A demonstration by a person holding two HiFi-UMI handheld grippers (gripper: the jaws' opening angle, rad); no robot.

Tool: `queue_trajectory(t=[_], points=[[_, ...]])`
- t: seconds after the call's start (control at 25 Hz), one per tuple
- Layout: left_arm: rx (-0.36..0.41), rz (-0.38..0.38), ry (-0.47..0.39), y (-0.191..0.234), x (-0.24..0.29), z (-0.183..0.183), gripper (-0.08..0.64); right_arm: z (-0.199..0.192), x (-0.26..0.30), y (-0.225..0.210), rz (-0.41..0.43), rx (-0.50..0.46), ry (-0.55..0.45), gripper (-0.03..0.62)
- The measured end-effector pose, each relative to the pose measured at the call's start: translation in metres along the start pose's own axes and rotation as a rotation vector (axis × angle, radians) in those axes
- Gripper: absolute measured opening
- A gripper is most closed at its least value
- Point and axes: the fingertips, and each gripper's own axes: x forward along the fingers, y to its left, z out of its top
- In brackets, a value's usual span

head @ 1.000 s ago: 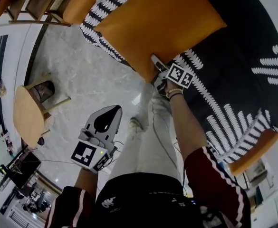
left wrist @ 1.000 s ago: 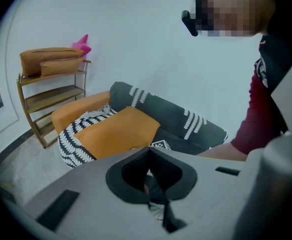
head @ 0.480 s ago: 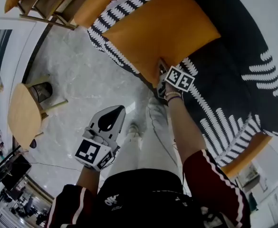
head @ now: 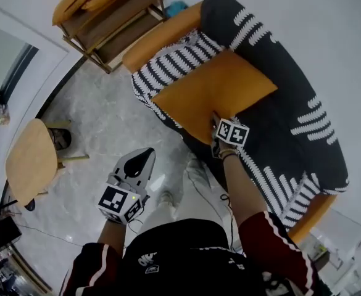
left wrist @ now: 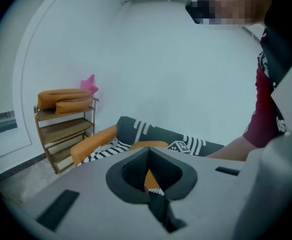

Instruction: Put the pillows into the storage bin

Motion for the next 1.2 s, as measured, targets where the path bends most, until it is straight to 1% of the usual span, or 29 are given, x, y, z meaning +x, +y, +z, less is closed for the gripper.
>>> queue_trajectory(t=[0.2,0.4,0.56,0.72,1.04,1.2], points=[[0.044,0.02,-0.083,-0.001,-0.042,0.029,0.002,0.012,-0.042,0.018,-0.042,-0.079,-0.016,0.1],[0.113,0.043,-0.129,0.0,-0.097,0.041,0.002,0.002,-0.098,0.043,-0.082,-0.134,-0.033,0.097],[0.131,0.067,-0.199,0.003,-0.142,0.052,0.002,-0.008,-0.142,0.062,-0.098,-0.167,-0.059,0.095],[0.146,0.075,-0.266,-0.003,-0.176,0.059,0.002,-0.023,-0.181,0.084,-0.111,-0.216,-0.082,0.097],[0.144,0.054,-0.359,-0.016,-0.242,0.054,0.002,-0.052,-0.253,0.145,-0.105,-0.332,-0.164,0.098],[0.144,0.006,-0.387,-0.026,-0.267,0.052,0.002,-0.07,-0.292,0.182,-0.102,-0.38,-0.216,0.098]])
